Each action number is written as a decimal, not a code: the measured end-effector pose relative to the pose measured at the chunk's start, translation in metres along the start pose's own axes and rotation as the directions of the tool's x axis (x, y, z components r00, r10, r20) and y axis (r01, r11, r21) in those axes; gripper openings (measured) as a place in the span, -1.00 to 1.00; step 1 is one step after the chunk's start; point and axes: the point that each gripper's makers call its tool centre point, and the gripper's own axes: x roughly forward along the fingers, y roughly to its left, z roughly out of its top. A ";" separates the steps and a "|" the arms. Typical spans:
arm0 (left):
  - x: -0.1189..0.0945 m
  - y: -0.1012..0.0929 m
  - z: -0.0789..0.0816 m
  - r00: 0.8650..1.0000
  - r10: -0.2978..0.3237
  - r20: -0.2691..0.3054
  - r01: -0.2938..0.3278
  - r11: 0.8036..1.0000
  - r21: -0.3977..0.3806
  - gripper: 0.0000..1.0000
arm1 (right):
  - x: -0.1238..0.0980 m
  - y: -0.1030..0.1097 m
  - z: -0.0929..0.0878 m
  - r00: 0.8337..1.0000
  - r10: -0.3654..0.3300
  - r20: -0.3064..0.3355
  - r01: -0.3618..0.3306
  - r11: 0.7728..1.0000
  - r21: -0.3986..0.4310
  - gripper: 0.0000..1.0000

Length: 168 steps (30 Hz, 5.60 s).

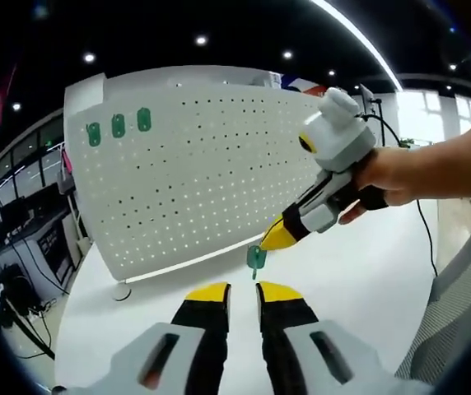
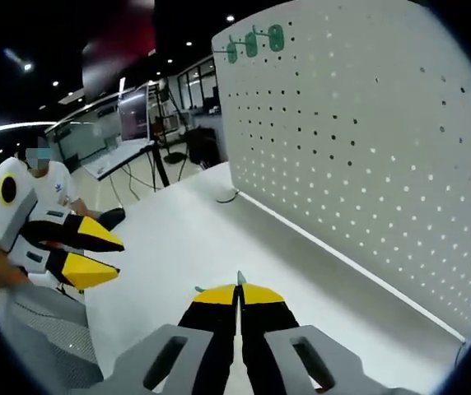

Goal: Insert the hook assembly into the mounting plate slot until the hook locks in place.

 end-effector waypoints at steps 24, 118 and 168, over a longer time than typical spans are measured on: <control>-0.004 -0.003 0.018 0.997 -0.002 0.075 -0.002 0.999 0.050 -0.65 | -0.040 0.059 0.044 0.987 0.140 0.074 -0.143 0.989 0.044 -1.00; -0.006 -0.006 0.026 0.991 -0.033 0.132 0.046 0.995 -0.094 -0.93 | -0.126 0.019 0.050 0.952 -0.139 0.274 0.161 0.985 -0.060 -0.36; 0.059 0.078 0.234 0.917 0.179 0.356 -0.133 0.980 -0.150 -0.93 | -0.215 -0.022 0.054 0.879 -0.221 0.423 0.223 0.974 0.045 0.02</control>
